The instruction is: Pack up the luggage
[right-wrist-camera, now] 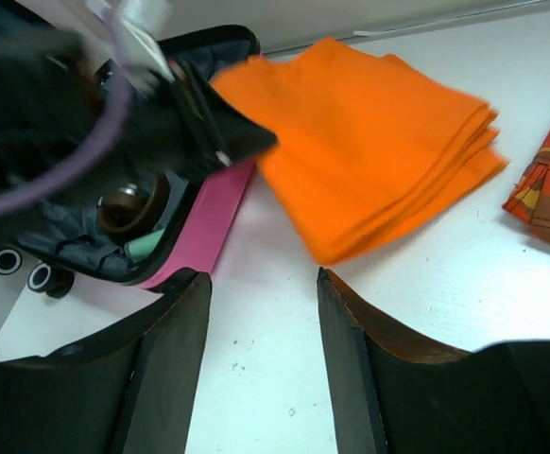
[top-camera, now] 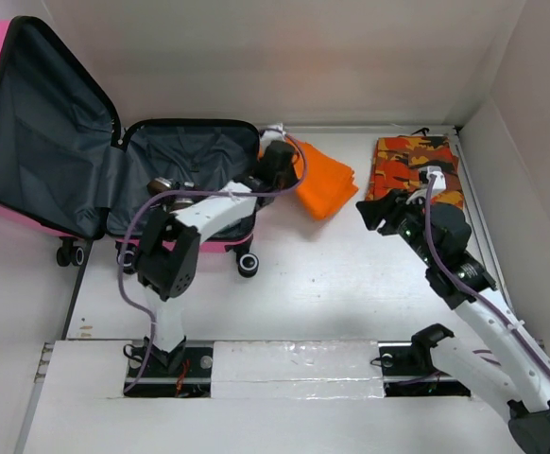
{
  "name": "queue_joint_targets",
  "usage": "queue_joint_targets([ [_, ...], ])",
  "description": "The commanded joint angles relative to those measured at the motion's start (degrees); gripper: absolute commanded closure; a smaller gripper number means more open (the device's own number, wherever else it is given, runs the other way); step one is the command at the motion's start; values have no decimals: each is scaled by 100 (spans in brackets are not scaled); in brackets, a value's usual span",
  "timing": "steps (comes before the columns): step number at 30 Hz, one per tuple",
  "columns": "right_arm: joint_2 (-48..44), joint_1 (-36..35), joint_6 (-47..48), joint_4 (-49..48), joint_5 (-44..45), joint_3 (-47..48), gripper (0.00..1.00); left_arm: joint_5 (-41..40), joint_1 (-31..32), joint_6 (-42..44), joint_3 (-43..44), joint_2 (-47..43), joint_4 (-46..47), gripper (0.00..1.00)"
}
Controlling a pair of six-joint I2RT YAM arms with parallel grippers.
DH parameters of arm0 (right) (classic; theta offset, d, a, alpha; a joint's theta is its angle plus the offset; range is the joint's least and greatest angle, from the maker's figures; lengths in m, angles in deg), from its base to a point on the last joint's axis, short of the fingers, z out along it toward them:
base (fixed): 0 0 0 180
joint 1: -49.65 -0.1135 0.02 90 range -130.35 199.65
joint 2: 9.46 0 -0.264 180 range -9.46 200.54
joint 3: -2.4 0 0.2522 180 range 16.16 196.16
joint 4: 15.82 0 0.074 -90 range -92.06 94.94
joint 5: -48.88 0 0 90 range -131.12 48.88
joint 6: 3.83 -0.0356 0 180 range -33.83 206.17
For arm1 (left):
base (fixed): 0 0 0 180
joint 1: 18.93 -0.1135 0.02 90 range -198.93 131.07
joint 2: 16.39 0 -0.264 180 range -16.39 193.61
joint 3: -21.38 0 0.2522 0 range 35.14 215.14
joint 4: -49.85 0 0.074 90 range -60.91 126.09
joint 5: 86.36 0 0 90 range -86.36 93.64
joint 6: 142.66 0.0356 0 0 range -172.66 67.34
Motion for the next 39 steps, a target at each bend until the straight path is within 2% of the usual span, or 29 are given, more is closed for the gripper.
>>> queue_joint_targets([
  [1, 82, -38, 5, -682, -129, 37, 45, 206, -480, 1286, 677, -1066, -30, 100],
  [5, 145, -38, 5, -745, -129, -24, 45, 689, -1289, 1340, 731, -1340, -356, 100],
  [18, 13, -38, 5, -902, -6, -517, 45, 1568, -4074, 1455, -446, -1560, -171, 100],
  [24, 13, -38, 5, -903, -6, -517, 45, 1613, -4569, 1517, -579, -1490, -118, 100],
  [28, 13, -38, 5, -903, 46, -517, 45, 938, -4569, 1735, -439, -1306, -118, 100],
  [31, -48, -38, 58, -903, 47, -517, 45, 629, -4569, 1807, -263, -1025, -425, 100],
  [32, -49, -38, 58, -903, 47, -517, 45, 306, -4569, 1807, -175, -832, -565, 100],
  [35, -49, -38, 58, -903, 160, -517, 45, -83, -4569, 1483, -43, -769, -813, 100],
  [37, -49, -38, 58, -903, 161, -517, 44, -232, -4569, 1254, -235, -1084, -682, 83],
  [39, 109, -38, 58, -903, 161, -517, 44, -233, -4569, 808, -306, -1583, -602, 59],
])
